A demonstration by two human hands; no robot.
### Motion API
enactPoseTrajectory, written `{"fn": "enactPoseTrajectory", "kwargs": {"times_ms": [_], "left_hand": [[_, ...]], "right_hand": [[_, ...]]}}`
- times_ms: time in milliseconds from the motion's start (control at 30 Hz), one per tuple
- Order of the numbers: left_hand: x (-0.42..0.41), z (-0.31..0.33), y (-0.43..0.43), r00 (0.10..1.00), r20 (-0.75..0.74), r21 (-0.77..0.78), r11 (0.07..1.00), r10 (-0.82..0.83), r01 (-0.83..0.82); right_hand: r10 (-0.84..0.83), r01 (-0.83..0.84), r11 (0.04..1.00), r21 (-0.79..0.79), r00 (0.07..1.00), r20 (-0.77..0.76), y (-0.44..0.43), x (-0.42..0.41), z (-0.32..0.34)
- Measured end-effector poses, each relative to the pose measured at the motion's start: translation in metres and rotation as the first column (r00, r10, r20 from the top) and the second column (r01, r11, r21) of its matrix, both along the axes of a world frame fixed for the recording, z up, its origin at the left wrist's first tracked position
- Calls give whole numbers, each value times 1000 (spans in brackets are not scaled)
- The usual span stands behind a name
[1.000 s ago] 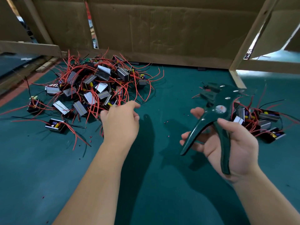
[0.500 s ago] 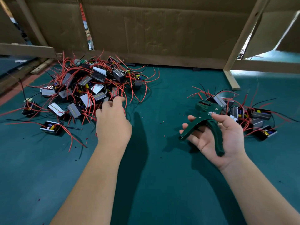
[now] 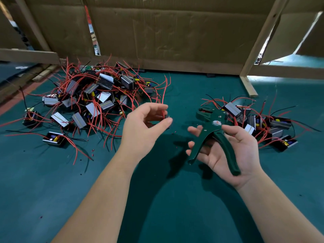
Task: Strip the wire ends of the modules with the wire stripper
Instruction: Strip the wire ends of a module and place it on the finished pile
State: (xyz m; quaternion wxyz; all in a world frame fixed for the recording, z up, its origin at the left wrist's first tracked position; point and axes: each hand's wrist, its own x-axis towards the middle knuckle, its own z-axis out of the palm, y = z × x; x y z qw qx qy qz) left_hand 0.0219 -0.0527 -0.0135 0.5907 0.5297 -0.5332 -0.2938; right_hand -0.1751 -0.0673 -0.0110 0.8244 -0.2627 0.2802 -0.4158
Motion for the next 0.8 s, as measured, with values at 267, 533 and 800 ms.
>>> {"fn": "enactPoseTrajectory", "kwargs": {"times_ms": [267,533,800], "left_hand": [[-10,-1,4,960,6,34,959,-281,280],[-21,-3,5,921,-244,14,948,-304,317],[-25,-4,-2,862,-503,218,957,-60,193]], "right_hand": [[210,-212,977,-8,963,167,8,5,1],[110,-103,994,-48,977,184,7,2,6],[202,-186,977,-107,967,156,11,3,7]]}}
